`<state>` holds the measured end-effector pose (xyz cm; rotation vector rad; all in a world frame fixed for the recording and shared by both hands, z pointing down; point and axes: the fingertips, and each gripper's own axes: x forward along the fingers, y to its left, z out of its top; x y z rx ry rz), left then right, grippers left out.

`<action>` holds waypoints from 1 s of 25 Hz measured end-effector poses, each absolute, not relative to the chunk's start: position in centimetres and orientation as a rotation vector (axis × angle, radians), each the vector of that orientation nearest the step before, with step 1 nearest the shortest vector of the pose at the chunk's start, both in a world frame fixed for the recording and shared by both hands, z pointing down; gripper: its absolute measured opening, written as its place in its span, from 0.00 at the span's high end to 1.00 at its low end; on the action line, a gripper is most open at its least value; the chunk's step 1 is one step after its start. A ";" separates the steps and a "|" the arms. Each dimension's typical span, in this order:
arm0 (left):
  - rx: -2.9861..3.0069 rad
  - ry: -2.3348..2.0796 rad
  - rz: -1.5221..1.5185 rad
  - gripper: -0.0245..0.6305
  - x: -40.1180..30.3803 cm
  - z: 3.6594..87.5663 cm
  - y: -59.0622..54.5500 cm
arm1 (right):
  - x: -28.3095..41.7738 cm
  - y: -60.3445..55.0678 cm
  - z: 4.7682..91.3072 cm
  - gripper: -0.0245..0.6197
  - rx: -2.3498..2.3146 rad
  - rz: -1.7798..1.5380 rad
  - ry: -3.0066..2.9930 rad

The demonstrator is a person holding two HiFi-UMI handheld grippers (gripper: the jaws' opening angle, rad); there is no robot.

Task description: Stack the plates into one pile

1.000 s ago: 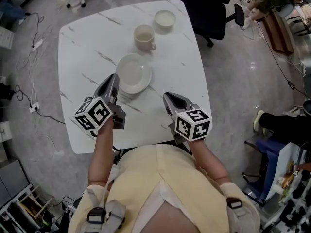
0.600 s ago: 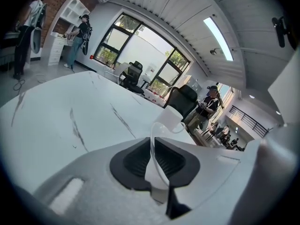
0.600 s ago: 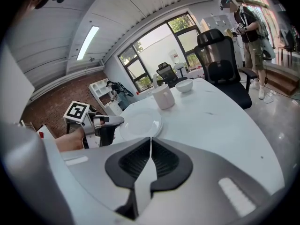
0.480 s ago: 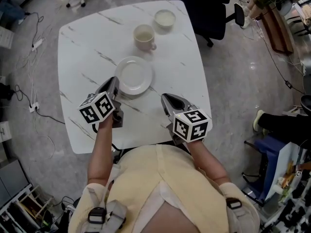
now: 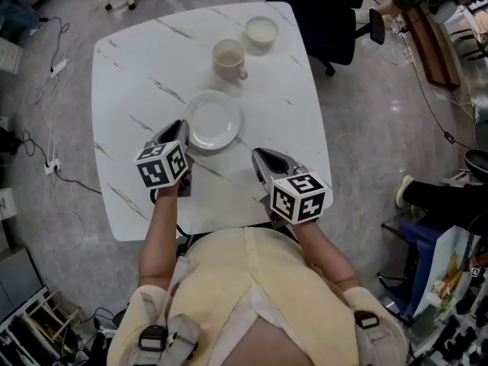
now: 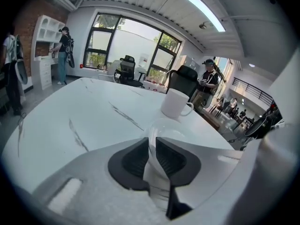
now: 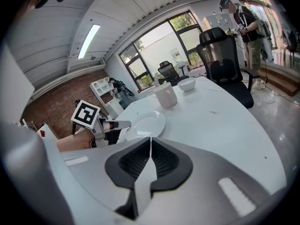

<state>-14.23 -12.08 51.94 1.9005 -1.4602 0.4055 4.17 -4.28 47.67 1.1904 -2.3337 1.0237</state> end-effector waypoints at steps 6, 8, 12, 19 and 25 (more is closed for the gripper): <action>2.023 -1.533 0.626 0.97 -14.2 51.8 -12.4 | 3.9 -4.5 47.5 0.95 1.171 1.013 -2.343; 2.058 -1.571 0.673 0.95 -14.2 51.3 -12.6 | 3.7 -4.7 47.4 0.95 1.163 1.007 -2.349; 2.089 -1.602 0.666 0.95 -14.3 50.1 -12.2 | 3.4 -4.9 47.0 0.95 1.145 0.992 -2.364; 2.111 -1.656 0.570 0.97 -15.6 47.2 -10.8 | 3.3 -5.6 46.4 0.95 1.122 0.952 -2.389; 2.122 -1.659 0.524 0.97 -15.9 45.3 -8.9 | 3.2 -6.0 45.7 0.95 1.112 0.921 -2.406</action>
